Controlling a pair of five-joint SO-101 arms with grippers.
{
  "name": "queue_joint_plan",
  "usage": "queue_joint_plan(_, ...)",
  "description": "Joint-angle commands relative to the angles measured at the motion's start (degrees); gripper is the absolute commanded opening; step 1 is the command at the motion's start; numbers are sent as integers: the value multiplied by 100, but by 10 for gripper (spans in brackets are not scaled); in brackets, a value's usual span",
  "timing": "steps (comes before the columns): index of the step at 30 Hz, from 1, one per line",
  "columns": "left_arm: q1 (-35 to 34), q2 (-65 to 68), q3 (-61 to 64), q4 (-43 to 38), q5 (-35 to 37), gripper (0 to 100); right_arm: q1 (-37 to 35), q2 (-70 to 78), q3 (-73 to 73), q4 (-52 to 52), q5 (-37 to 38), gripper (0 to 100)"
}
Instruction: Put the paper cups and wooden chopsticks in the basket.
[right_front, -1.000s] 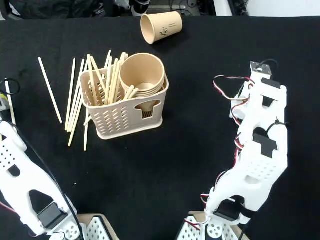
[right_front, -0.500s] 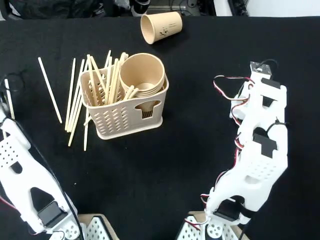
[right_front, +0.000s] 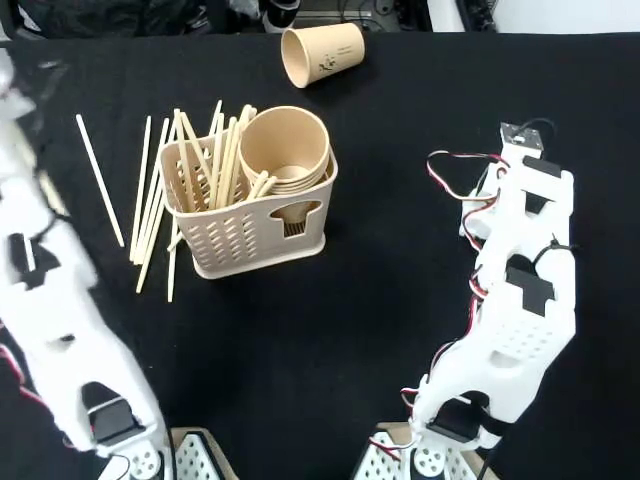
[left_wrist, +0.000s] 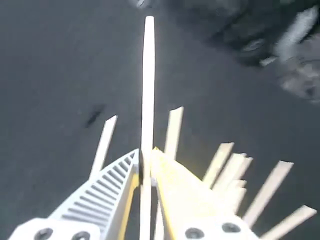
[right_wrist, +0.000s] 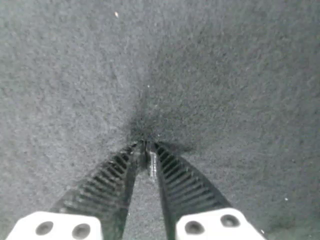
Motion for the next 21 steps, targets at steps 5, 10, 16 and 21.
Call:
queue_joint_plan(5, 1473, -2734, 2325, 35, 114, 29, 9, -136, 31, -18, 9, 12)
queue_joint_plan(10, 2114, -4536, 4022, -290, 114, 29, 9, -136, 31, -18, 9, 12)
queue_joint_plan(16, 2422, -6286, 7213, -2338, 114, 29, 9, -136, 31, -18, 9, 12)
queue_joint_plan(21, 2440, -7921, 10756, -5327, 202, 28, 9, -136, 31, -18, 9, 12)
